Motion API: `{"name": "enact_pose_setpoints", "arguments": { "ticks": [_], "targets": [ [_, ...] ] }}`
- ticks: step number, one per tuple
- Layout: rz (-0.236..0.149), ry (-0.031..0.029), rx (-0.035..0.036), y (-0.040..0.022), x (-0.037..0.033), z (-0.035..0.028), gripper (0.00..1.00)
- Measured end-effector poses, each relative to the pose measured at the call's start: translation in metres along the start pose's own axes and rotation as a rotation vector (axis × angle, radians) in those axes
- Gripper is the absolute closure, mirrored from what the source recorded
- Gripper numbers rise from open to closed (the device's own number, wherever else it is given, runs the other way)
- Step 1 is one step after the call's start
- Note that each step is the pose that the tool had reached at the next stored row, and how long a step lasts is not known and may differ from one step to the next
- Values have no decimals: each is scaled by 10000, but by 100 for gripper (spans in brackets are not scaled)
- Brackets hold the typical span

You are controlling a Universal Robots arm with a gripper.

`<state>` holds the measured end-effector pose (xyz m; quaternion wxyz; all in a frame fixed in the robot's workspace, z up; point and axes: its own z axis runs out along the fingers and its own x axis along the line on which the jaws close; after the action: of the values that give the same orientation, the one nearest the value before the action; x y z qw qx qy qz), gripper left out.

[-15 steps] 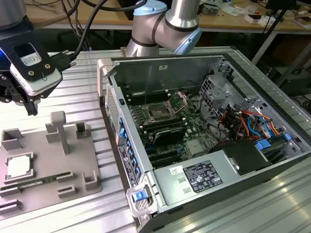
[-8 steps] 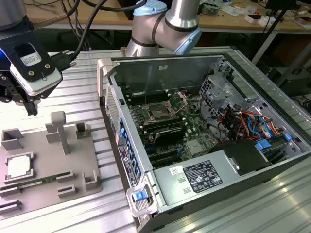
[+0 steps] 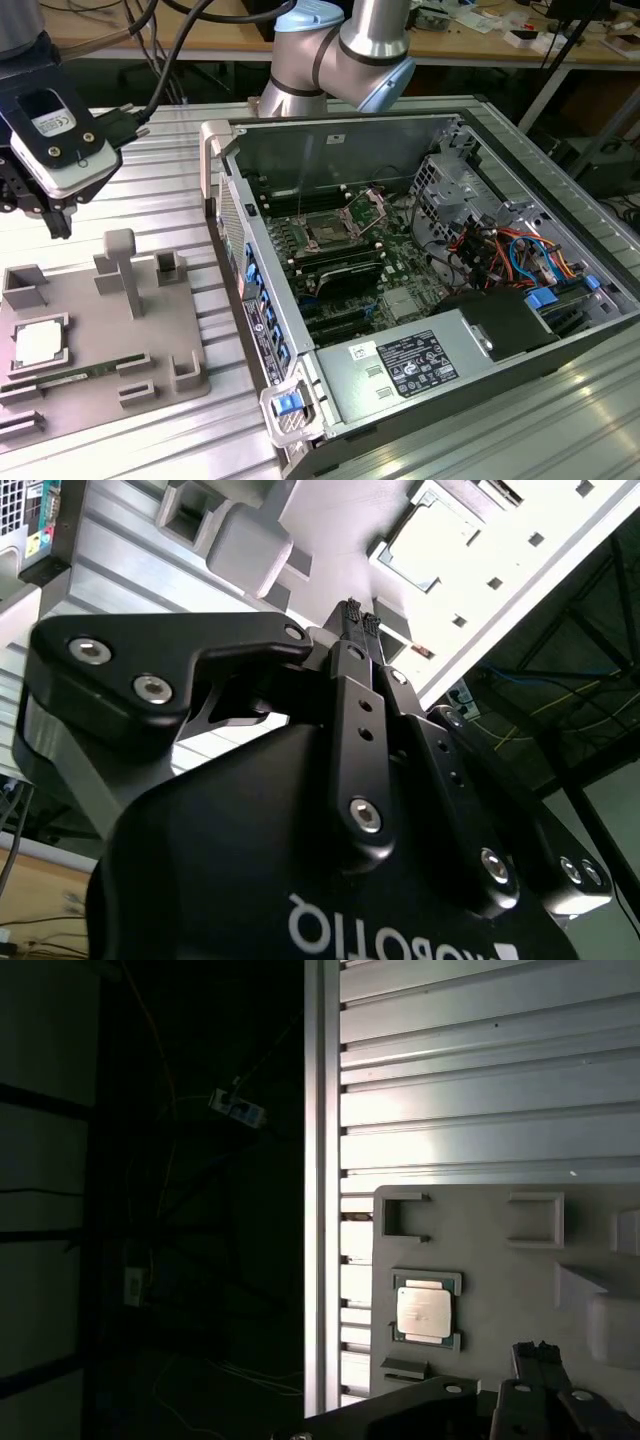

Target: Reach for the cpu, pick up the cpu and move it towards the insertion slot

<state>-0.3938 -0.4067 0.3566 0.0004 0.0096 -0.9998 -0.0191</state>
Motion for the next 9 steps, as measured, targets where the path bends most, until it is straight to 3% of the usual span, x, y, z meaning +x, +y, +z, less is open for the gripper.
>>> {"name": "enact_pose_setpoints", "arguments": {
  "ticks": [9],
  "targets": [
    [1, 0, 0, 1, 50, 3, 89]
  ]
}}
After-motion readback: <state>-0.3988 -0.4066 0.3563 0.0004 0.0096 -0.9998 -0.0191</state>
